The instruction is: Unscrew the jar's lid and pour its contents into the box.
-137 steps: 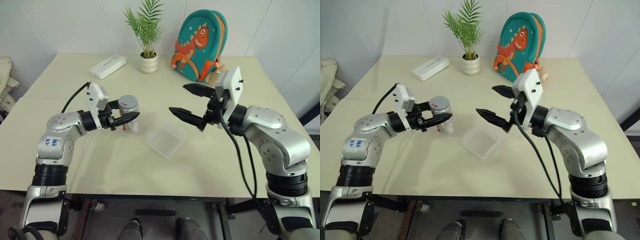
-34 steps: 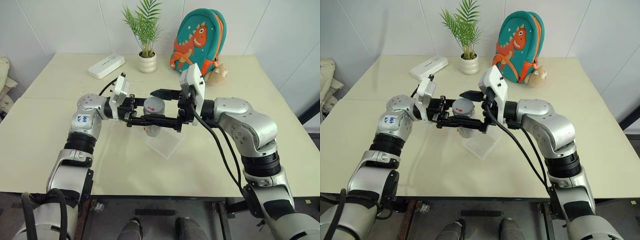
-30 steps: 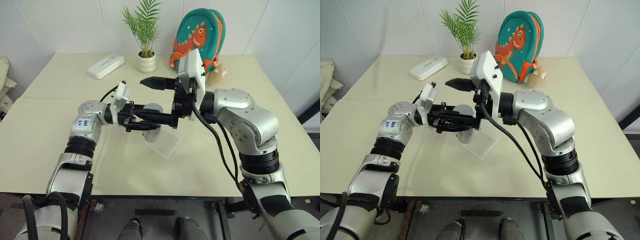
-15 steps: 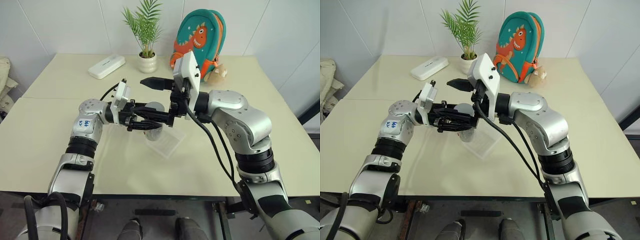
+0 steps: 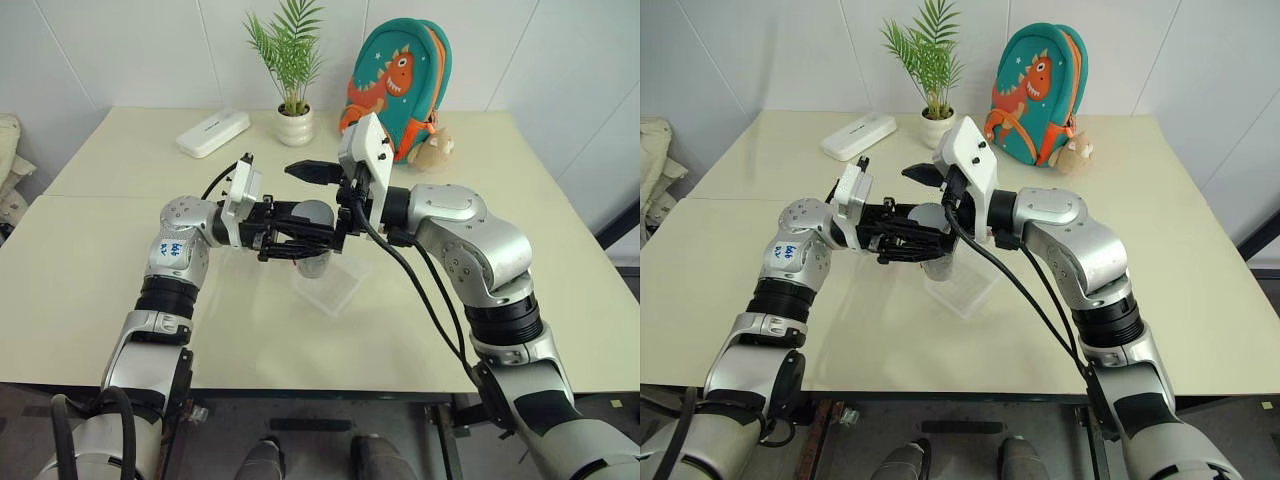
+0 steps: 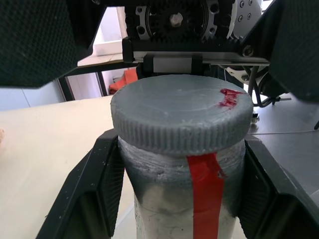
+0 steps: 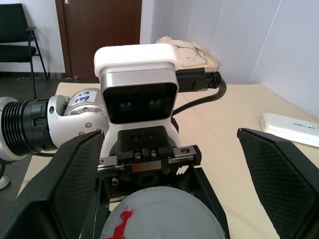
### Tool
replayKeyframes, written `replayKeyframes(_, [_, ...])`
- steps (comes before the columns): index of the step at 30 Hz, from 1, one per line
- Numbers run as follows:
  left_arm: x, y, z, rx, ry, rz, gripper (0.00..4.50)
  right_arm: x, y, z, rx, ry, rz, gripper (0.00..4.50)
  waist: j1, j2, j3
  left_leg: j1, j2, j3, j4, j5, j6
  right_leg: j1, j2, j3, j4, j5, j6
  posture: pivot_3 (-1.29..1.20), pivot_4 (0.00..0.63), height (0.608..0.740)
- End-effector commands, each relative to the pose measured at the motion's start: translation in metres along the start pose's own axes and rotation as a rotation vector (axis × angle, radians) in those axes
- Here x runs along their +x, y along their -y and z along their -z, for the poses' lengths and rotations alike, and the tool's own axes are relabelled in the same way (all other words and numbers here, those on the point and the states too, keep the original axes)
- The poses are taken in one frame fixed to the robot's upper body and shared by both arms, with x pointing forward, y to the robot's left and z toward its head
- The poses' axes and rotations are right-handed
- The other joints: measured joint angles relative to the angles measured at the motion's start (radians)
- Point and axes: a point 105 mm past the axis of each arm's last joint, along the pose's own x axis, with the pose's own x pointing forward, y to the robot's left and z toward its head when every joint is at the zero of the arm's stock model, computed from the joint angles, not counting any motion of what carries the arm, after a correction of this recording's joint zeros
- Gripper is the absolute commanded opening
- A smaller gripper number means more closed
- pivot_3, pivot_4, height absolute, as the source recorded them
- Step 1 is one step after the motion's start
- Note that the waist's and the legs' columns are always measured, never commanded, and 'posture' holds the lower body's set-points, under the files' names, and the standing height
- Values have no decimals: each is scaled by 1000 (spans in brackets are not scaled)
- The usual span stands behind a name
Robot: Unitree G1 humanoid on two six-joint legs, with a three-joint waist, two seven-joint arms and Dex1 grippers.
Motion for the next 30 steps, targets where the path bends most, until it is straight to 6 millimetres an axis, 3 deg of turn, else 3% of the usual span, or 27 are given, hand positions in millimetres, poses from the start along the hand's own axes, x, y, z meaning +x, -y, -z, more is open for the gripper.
replayKeyframes(1, [0,0,-14,51,29,8,2558,-1,-1,-4,-28,10,-1,4486,0,0,0,0,0,0,0,0,0,0,0,0,0,0,0,0,150,740])
replayKeyframes(15, [-3,2,-15,40,26,21,2558,-22,19,0,-71,-54,90,4486,1,0,0,0,0,0,0,0,0,0,0,0,0,0,0,0,150,740])
replayKeyframes(30, [-17,-1,-9,21,3,-39,2558,-55,17,-7,-47,-83,137,4486,4,0,0,0,0,0,0,0,0,0,0,0,0,0,0,0,150,740])
